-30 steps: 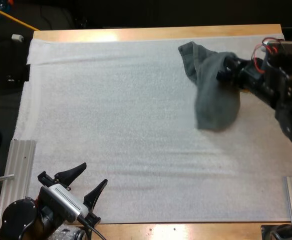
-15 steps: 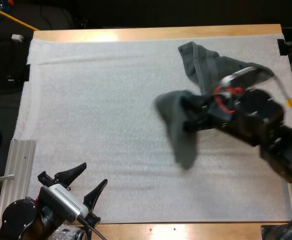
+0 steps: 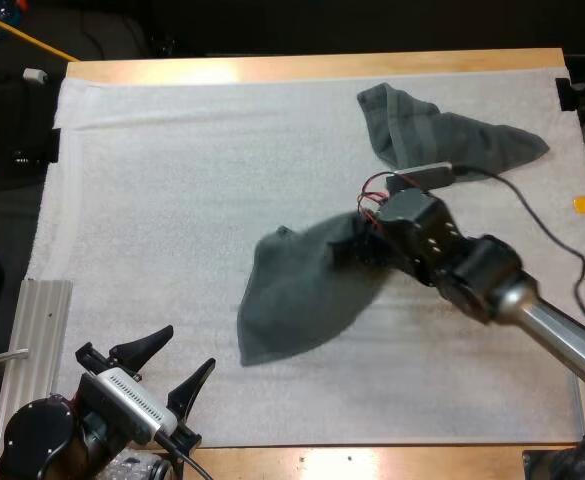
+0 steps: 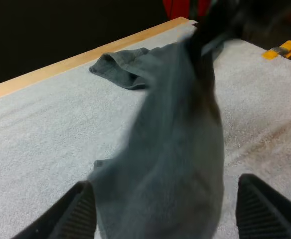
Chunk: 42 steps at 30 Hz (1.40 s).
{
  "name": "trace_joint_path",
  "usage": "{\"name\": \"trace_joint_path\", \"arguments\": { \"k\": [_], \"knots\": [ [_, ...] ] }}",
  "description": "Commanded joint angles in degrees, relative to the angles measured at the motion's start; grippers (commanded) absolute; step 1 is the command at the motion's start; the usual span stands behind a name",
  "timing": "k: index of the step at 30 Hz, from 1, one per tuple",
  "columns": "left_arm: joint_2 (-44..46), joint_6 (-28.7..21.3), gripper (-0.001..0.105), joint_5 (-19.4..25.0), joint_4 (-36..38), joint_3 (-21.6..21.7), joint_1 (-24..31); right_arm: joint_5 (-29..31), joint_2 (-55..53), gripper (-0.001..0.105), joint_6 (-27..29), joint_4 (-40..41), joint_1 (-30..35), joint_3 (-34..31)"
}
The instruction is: Pick towel from pile, fold and stack
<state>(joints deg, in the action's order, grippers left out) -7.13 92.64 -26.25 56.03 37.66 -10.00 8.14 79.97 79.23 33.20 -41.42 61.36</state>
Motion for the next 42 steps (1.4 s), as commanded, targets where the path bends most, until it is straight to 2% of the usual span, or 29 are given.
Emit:
{"name": "trace_joint_path", "arguments": {
  "k": [1,3,5,6,12,18,24,29,37,42],
  "knots": [
    [-0.1,0.0,0.058,-0.6,-0.6,0.4,-0.3,0.6,0.2,0.038,-1.2,0.4,0.7,0.4],
    [-0.1,0.0,0.058,-0.6,-0.6,0.4,-0.3,0.4,1.2,0.068,-1.5,1.4,1.2,0.4],
    [-0.1,0.0,0.058,-0.6,-0.6,0.4,-0.3,0.6,1.1,0.081,-0.7,2.4,1.2,0.5],
    [-0.1,0.0,0.058,-0.6,-0.6,0.4,-0.3,1.1,0.8,0.082,-0.1,3.2,1.2,0.5],
    [-0.1,0.0,0.058,-0.6,-0.6,0.4,-0.3,4.2,-2.6,0.068,1.2,11.0,1.2,0.5],
    [-0.1,0.0,0.058,-0.6,-0.6,0.3,-0.3,4.2,-6.9,0.069,3.5,20.8,1.2,0.5],
    [-0.1,0.0,0.058,-0.6,-0.6,-1.1,-0.3,3.6,-10.1,0.069,5.0,26.2,1.2,-0.5],
    [-0.1,0.0,0.058,-0.6,-0.6,-1.2,-0.3,0.7,-10.7,0.069,5.7,25.1,1.2,-4.5],
    [-0.1,1.2,0.058,-0.6,-0.6,-1.2,-0.3,0.5,-10.6,0.068,5.7,14.1,1.2,-13.2],
    [-0.1,2.2,0.058,-0.6,-0.6,-1.2,-0.3,0.6,-7.7,0.046,5.7,9.0,1.2,-15.0]
  ]
}}
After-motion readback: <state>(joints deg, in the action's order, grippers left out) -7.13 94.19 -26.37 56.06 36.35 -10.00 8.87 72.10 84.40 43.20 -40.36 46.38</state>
